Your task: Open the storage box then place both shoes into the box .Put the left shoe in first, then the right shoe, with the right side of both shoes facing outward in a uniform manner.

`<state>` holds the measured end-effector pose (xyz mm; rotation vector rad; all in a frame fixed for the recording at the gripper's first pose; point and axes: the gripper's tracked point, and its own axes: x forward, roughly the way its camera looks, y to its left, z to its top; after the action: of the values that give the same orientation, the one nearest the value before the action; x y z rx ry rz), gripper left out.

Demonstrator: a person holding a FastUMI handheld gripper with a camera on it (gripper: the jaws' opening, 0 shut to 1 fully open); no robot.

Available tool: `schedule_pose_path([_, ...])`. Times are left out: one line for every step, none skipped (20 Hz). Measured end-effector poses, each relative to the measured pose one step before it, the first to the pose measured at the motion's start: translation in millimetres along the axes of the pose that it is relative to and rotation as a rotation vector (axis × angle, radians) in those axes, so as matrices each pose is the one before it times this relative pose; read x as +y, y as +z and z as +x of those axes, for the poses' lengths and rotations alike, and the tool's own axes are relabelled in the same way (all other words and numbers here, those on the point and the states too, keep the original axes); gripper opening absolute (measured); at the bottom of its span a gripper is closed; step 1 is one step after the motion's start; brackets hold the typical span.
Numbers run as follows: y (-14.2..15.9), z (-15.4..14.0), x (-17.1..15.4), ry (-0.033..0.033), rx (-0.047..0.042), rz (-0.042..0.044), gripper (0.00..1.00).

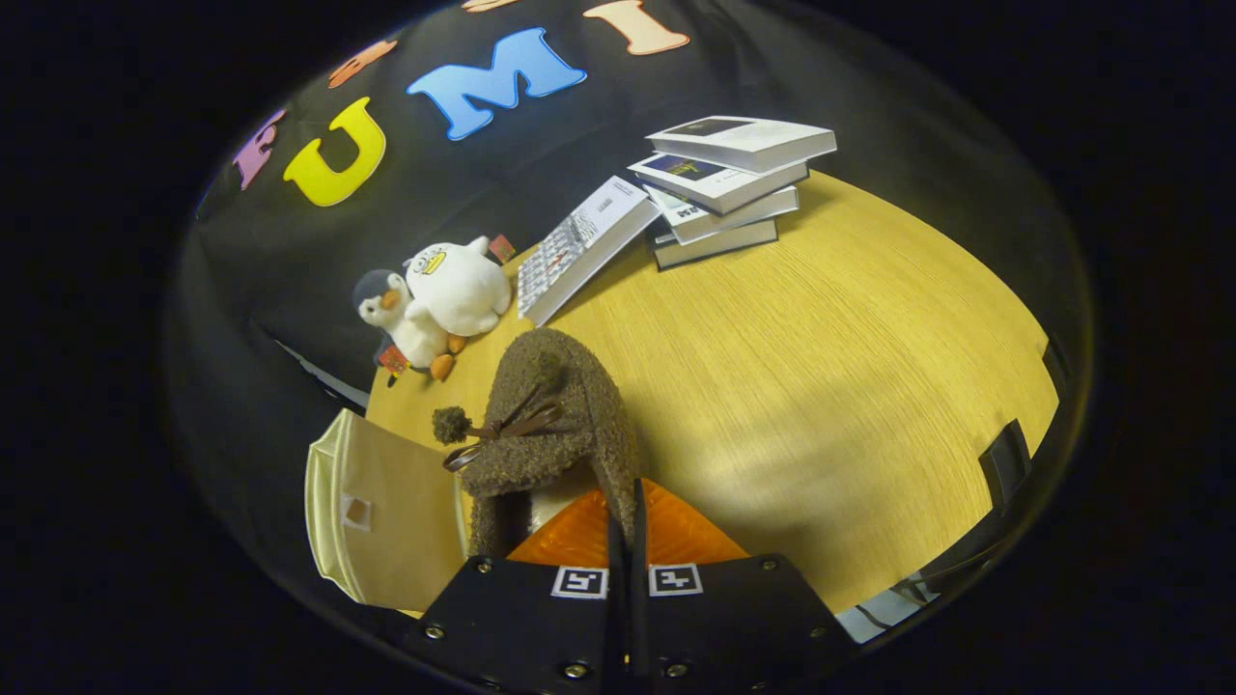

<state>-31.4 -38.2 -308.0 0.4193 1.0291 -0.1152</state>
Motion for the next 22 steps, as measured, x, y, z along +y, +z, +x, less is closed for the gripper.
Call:
schedule_pose_path([2.3, -6.03, 16.39, 0.01854, -0.00967, 0.00555, 0.01])
schedule_pose_path([-0.13, -5.45, 14.76, 0.01706, -0.0062, 0.00044, 0.01])
schedule_pose_path([1.04, -4.47, 15.87, 0.01442, -0.00737, -0.00199, 0.01])
schedule_pose_path([-0.74, -4.15, 16.76, 0.0163, -0.00752, -0.00781, 0.01])
schedule_pose_path([-0.5, -2.49, 15.88, 0.0151, -0.00722, -0.00723, 0.01])
schedule_pose_path([-2.66, -1.54, 16.13, 0.01632, -0.00559, -0.00481, 0.01])
schedule_pose_path([-3.07, -0.47, 15.86, 0.01726, 0.00209, -0.00699, 0.01])
schedule_pose_path([-3.59, -0.24, 15.59, 0.01682, 0.00193, -0.0021, 0.01])
schedule_pose_path([-3.96, 0.82, 15.0, 0.0162, 0.00351, -0.00133, 0.01])
schedule_pose_path([-3.68, 2.5, 14.67, 0.01578, 0.0027, 0.0006, 0.01])
schedule_pose_path([-4.44, 3.57, 14.28, 0.01609, 0.00382, -0.00167, 0.01])
schedule_pose_path([-5.1, 4.23, 13.71, 0.01444, 0.00393, -0.00209, 0.01])
schedule_pose_path([-4.11, 3.02, 12.15, 0.01204, 0.00084, 0.00143, 0.01])
schedule_pose_path([-4.62, 3.21, 11.24, 0.00968, -0.00347, 0.00275, 0.01])
schedule_pose_path([-3.48, 4.47, 10.19, 0.0066, -0.0023, 0.00618, 0.01])
schedule_pose_path([-4.46, 4.53, 9.57, 0.00484, -0.003, 0.01164, 0.01])
schedule_pose_path([-5.09, 5.03, 8.96, 0.00734, 0.00167, 0.00867, 0.01])
schedule_pose_path([-6.65, 5.11, 7.77, 0.00646, 0.006, 0.00442, 0.01])
schedule_pose_path([-5.95, 5.08, 6.32, 0.0004, 0.00275, 0.00325, 0.01])
schedule_pose_path([-7.02, 5.59, 4.06, -0.00157, 0.0069, -0.0044, 0.01])
schedule_pose_path([-5.73, 5.47, 2.51, -0.007, 0.00342, -0.00805, 0.01])
schedule_pose_path([-6.84, 4.54, 0.77, -0.01317, 0.0058, -0.00832, 0.01])
